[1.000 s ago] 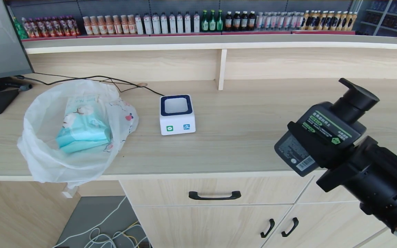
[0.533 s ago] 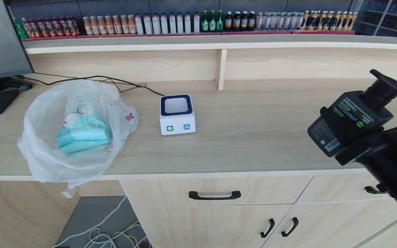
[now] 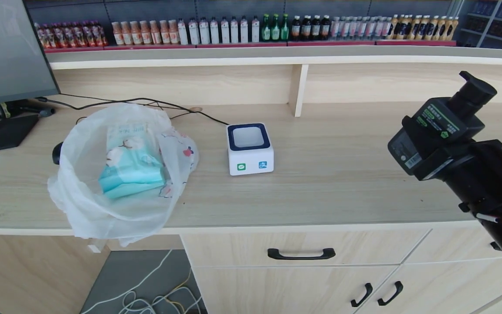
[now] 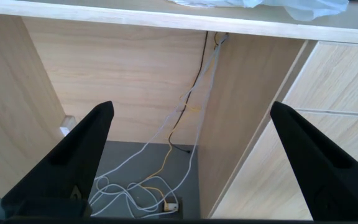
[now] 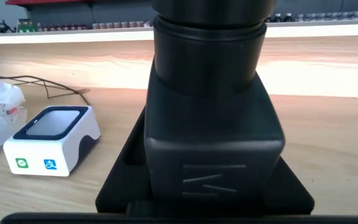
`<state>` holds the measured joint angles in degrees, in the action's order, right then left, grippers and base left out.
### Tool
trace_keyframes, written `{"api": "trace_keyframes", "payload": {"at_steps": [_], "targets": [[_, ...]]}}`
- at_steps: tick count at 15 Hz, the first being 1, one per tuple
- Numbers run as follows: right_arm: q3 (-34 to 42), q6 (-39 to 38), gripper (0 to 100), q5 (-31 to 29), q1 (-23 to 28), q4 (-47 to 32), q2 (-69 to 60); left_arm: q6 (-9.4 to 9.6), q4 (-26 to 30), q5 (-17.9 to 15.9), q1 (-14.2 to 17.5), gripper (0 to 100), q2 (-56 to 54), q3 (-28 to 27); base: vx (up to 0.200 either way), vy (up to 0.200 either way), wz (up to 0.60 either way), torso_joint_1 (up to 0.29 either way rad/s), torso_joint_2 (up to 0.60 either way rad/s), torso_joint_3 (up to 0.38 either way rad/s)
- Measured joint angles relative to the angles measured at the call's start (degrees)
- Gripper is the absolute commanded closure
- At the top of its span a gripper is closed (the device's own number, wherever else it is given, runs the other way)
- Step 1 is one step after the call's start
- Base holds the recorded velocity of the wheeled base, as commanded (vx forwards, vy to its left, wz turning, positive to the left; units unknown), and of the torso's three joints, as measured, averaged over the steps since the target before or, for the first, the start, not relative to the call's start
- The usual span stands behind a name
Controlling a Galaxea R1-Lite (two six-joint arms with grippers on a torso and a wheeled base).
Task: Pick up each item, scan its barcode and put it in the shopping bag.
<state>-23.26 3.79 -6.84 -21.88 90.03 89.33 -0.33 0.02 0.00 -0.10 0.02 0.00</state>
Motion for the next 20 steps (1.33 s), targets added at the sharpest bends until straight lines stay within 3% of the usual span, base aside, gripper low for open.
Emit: {"api": "trace_keyframes", "payload": {"at_steps": [10,16,20], "targets": [[-5.9,0.4,100,-4.2,0.1,-0.4,2.7,-0.13,0.0,0.0,0.1,0,0.0,0.0,0.000,0.200,0.00,0.002,0.00,0.001],[-3.1,0.4,100,-3.4,-0.7,0.1,2.6,0.15,0.0,0.0,0.1,0,0.0,0.0,0.000,0.000,0.00,0.000,0.00,0.000],[-3.3,6.4,100,1.1,-0.6,-0.1,2.5,0.17,0.0,0.0,0.1,0,0.0,0.0,0.000,0.000,0.00,0.000,0.00,0.000]]}}
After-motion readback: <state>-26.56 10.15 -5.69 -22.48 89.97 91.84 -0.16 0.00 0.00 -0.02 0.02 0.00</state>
